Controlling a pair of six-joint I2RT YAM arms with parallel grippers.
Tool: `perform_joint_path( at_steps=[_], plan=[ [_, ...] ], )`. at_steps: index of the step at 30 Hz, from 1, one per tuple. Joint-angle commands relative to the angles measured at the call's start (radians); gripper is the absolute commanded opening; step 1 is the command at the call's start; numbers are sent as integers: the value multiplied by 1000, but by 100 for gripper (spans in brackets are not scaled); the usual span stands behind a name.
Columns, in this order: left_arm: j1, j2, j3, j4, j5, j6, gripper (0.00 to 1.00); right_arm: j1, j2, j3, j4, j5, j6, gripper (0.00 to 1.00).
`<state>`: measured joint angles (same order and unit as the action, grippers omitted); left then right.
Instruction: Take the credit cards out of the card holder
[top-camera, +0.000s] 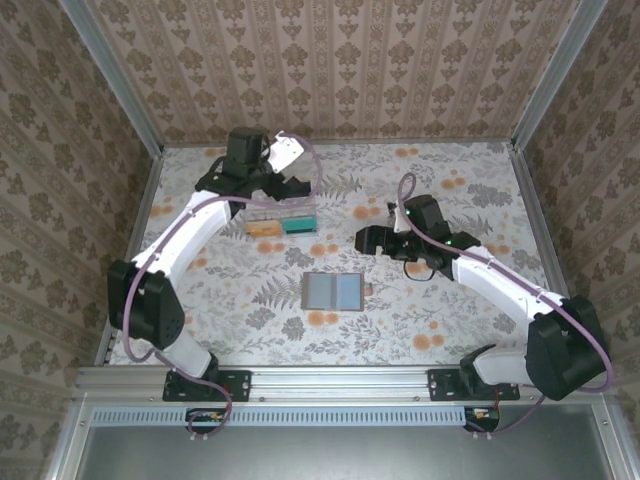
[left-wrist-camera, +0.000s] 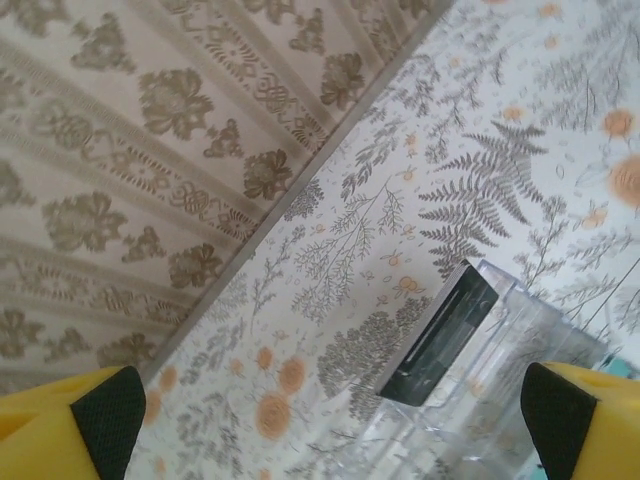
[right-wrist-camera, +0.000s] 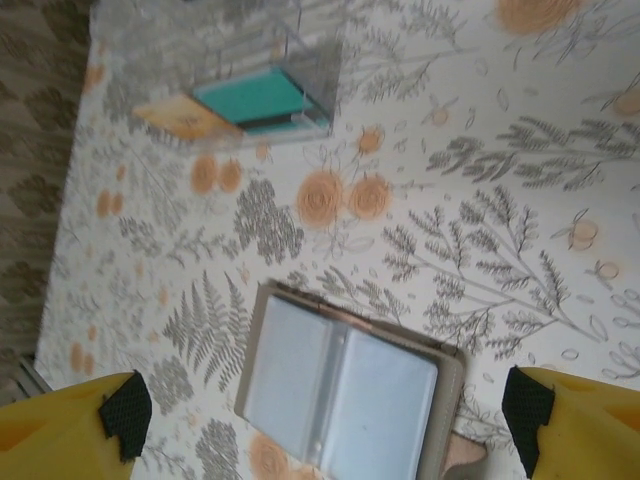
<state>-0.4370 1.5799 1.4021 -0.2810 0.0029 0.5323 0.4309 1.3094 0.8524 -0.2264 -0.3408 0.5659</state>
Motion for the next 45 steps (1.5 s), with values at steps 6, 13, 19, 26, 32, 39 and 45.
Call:
perform_joint_path(
  at_steps=[6, 13, 19, 26, 32, 39, 45],
  plan=[
    [29, -187, -127, 18, -121, -489, 100, 124, 19, 37, -67, 140, -36, 90],
    [107, -294, -238, -114, 73, -699, 100, 211, 73, 41, -77, 193, -18, 86],
    [123, -428, -455, -52, 172, -911, 78, 254, 142, 37, -85, 212, -2, 61],
    [92, -434, -605, -94, 249, -1147, 49, 270, 186, -17, -67, 231, 39, 37],
    [-12, -393, -715, 3, 290, -1251, 44, 275, 227, -41, -65, 236, 49, 29],
    [-146, -283, -740, 90, 335, -1292, 39, 282, 258, -72, -51, 249, 64, 23],
    [-200, -171, -724, 134, 385, -1298, 37, 283, 291, -78, -39, 246, 65, 16]
  ],
)
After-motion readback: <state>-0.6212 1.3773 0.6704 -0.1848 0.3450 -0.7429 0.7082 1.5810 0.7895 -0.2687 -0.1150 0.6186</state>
